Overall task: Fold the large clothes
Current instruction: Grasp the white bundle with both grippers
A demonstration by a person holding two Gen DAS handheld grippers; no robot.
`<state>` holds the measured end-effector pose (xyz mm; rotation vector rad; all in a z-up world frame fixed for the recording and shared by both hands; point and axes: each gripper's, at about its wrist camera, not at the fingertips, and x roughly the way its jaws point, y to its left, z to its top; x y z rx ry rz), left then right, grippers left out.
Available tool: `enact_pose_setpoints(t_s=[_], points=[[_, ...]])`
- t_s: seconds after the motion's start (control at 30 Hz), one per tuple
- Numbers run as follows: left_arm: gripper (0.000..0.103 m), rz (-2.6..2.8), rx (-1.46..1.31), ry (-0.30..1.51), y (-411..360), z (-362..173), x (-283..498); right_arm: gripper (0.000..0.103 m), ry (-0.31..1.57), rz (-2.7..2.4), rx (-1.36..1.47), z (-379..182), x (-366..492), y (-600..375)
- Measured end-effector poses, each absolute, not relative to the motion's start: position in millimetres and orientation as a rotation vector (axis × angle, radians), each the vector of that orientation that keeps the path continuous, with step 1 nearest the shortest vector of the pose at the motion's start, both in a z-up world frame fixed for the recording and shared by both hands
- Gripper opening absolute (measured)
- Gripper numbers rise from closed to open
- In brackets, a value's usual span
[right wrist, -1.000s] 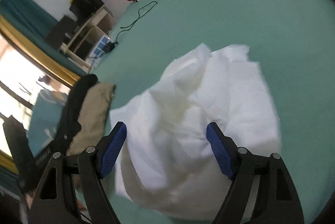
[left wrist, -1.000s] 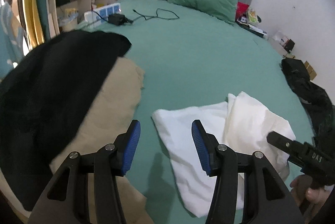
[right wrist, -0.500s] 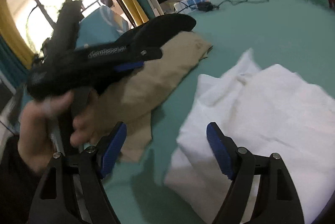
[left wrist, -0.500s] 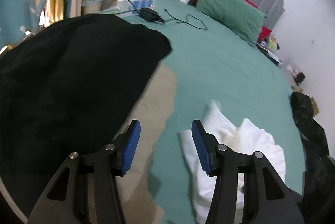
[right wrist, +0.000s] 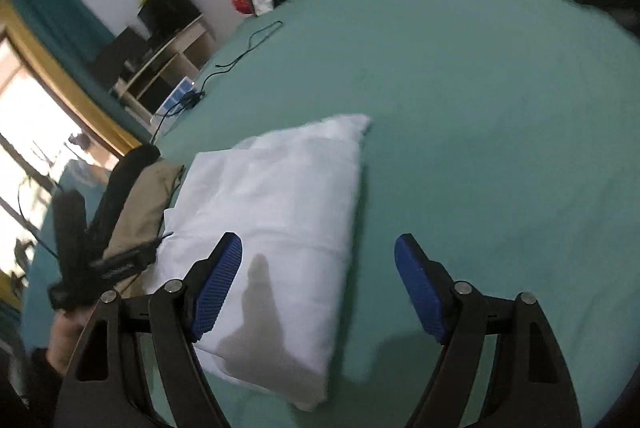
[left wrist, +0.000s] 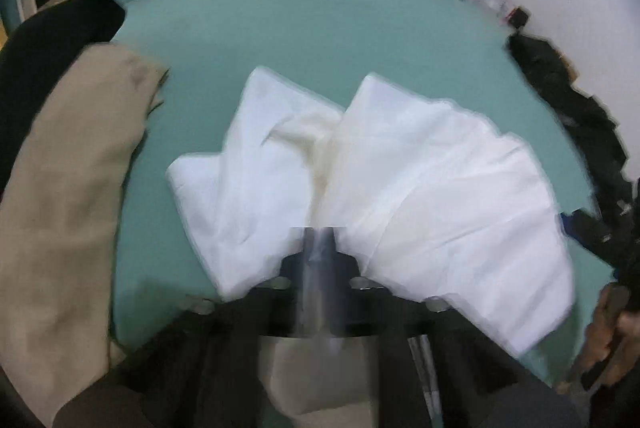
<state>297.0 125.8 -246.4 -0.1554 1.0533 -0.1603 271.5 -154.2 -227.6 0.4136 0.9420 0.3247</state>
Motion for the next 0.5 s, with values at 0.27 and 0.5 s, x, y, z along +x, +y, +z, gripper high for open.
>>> enact_pose_setpoints(t_s=[0.27,0.5], points=[[0.001,-0.062,-0.242,1.035,143,-250,254,0.079,1.033,0.473,0.497,-267,259,-144],[0.001,-0.010,-0.181,1.024,116,-244,238,0.023,1.049,0.565,0.527,-273,257,-135]])
